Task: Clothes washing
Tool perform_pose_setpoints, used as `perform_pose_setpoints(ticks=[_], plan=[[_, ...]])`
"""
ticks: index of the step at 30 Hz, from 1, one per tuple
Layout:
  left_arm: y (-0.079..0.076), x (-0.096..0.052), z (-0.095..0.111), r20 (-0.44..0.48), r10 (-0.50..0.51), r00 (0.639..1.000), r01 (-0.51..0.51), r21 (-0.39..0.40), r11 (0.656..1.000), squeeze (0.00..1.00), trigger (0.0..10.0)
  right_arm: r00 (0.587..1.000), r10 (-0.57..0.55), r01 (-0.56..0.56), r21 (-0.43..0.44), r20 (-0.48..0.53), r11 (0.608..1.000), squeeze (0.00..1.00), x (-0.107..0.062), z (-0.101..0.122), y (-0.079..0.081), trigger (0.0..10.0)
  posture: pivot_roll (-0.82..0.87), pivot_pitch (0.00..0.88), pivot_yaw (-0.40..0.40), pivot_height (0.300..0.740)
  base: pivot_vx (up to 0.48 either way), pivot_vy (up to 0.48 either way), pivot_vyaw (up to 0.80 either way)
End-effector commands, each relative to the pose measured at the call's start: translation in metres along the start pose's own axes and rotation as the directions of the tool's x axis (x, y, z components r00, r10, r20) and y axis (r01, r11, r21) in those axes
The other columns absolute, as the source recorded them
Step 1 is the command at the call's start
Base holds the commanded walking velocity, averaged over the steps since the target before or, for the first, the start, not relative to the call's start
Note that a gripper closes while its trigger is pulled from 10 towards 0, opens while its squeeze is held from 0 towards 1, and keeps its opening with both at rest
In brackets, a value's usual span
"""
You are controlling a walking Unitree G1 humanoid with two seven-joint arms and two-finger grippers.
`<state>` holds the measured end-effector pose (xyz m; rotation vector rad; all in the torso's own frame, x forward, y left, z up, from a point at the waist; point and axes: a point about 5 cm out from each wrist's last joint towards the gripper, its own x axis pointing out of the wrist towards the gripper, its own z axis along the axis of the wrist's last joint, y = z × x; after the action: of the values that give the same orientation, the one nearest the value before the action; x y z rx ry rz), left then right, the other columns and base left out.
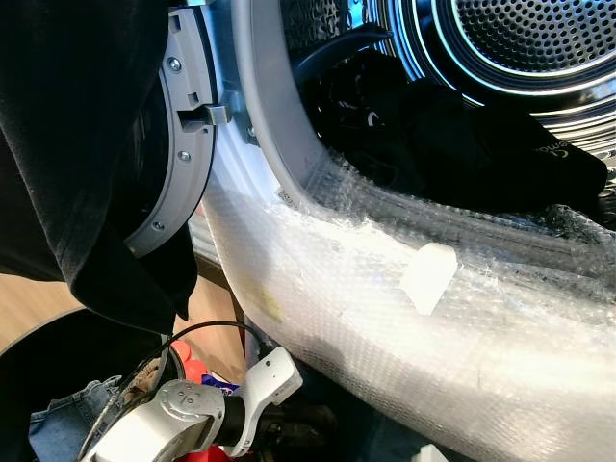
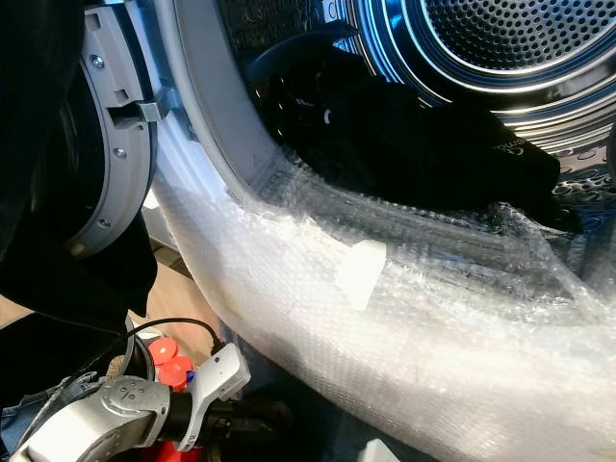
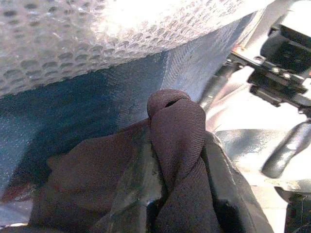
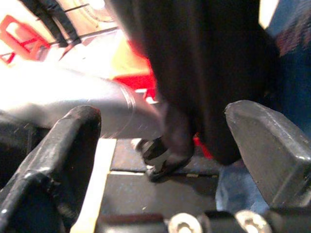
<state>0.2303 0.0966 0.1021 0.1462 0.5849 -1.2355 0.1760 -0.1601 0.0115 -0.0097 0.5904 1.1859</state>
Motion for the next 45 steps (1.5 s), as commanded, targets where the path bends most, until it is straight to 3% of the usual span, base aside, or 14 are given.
perform_pose_setpoints(ticks=[1, 10, 19, 22, 25, 26, 27, 28, 34, 38, 43, 44, 45], plan=[[-0.001, 0.004, 0.005, 0.012, -0.023, 1.0, 0.023, 0.029, 0.999, 0.0, 0.0, 0.999, -0.045, 0.045, -0.004, 0.019, 0.999, 1.0, 0.005, 0.01, -0.004, 10.0, -0.02, 0.0, 0.005, 0.74, 0.0, 0.0, 0.0], [-0.004, 0.015, 0.016, 0.03, -0.064, 0.997, 0.062, 0.075, 0.995, 0.0, 0.0, 0.99, -0.082, 0.074, 0.066, 0.119, 0.995, 1.0, 0.024, 0.03, -0.005, 10.0, -0.02, 0.0, -0.005, 0.74, 0.0, 0.0, 0.0], [-0.008, 0.038, 0.031, 0.056, -0.103, 0.993, 0.097, 0.112, 0.989, 0.0, 0.0, 0.99, 0.053, -0.063, 0.078, 0.127, 0.995, 1.0, 0.04, 0.041, 0.01, 10.0, -0.02, 0.0, -0.005, 0.74, 0.0, 0.0, 0.0], [-0.01, 0.046, 0.036, 0.074, -0.114, 0.991, 0.105, 0.117, 0.988, 0.0, 0.0, 0.987, 0.107, -0.121, 0.124, 0.117, 0.985, 1.0, 0.042, 0.04, 0.016, 10.0, -0.02, 0.0, -0.007, 0.74, 0.0, 0.0, 0.0], [-0.01, 0.053, 0.043, 0.09, -0.111, 0.99, 0.099, 0.127, 0.987, 0.0, 0.0, 0.99, 0.093, -0.103, 0.1, 0.102, 0.99, 1.0, 0.048, 0.042, 0.014, 10.0, -0.02, 0.0, -0.005, 0.74, 0.0, 0.0, 0.0], [-0.011, 0.056, 0.046, 0.1, -0.113, 0.989, 0.1, 0.132, 0.986, 0.0, 0.0, 0.994, 0.061, -0.07, 0.094, 0.095, 0.993, 0.55, 0.052, 0.043, 0.01, 10.0, -0.02, 0.0, -0.005, 0.74, 0.0, 0.0, 0.0], [-0.011, 0.056, 0.046, 0.1, -0.113, 0.989, 0.1, 0.132, 0.986, 0.0, 0.0, 0.994, 0.061, -0.07, 0.094, 0.095, 0.993, 0.55, 0.052, 0.043, 0.01, 10.0, -0.02, 0.0, -0.005, 0.74, 0.0, 0.0, 0.0], [-0.011, 0.057, 0.048, 0.104, -0.113, 0.988, 0.099, 0.135, 0.986, 0.0, 0.0, 0.995, 0.045, -0.054, 0.089, 0.094, 0.995, 0.0, 0.054, 0.043, 0.008, 10.0, -0.02, 0.0, -0.005, 0.74, 0.0, 0.0, 0.0], [-0.011, 0.06, 0.055, 0.128, -0.101, 0.987, 0.082, 0.15, 0.985, 0.0, 0.0, 0.995, 0.016, -0.027, 0.112, 0.096, 0.993, 0.0, 0.059, 0.045, 0.005, 10.0, -0.01, 0.0, -0.005, 0.74, 0.0, 0.0, 0.0], [-0.01, 0.06, 0.061, 0.15, -0.098, 0.984, 0.074, 0.152, 0.986, 0.0, 0.0, 0.995, -0.089, 0.083, 0.142, 0.041, 0.986, 0.0, 0.067, 0.037, -0.005, 10.0, -0.01, 0.0, -0.003, 0.74, 0.0, 0.0, 0.0], [-0.009, 0.059, 0.06, 0.152, -0.089, 0.984, 0.066, 0.152, 0.986, 0.0, 0.0, 0.993, -0.107, 0.099, 0.158, 0.041, 0.982, 0.0, 0.068, 0.036, -0.007, 10.0, -0.01, 0.0, 0.0, 0.74, 0.0, 0.0, 0.0], [-0.008, 0.059, 0.06, 0.153, -0.084, 0.985, 0.061, 0.151, 0.987, 0.0, 0.0, 0.992, -0.119, 0.113, 0.164, 0.029, 0.98, 0.0, 0.068, 0.033, -0.008, 8.7, -0.01, 0.0, -0.002, 0.74, 0.0, 0.0, 0.0], [-0.008, 0.059, 0.06, 0.153, -0.084, 0.985, 0.061, 0.151, 0.987, 0.0, 0.0, 0.992, -0.119, 0.113, 0.164, 0.029, 0.98, 0.0, 0.068, 0.033, -0.008, 8.7, -0.01, 0.0, -0.002, 0.74, 0.0, 0.0, 0.0]])
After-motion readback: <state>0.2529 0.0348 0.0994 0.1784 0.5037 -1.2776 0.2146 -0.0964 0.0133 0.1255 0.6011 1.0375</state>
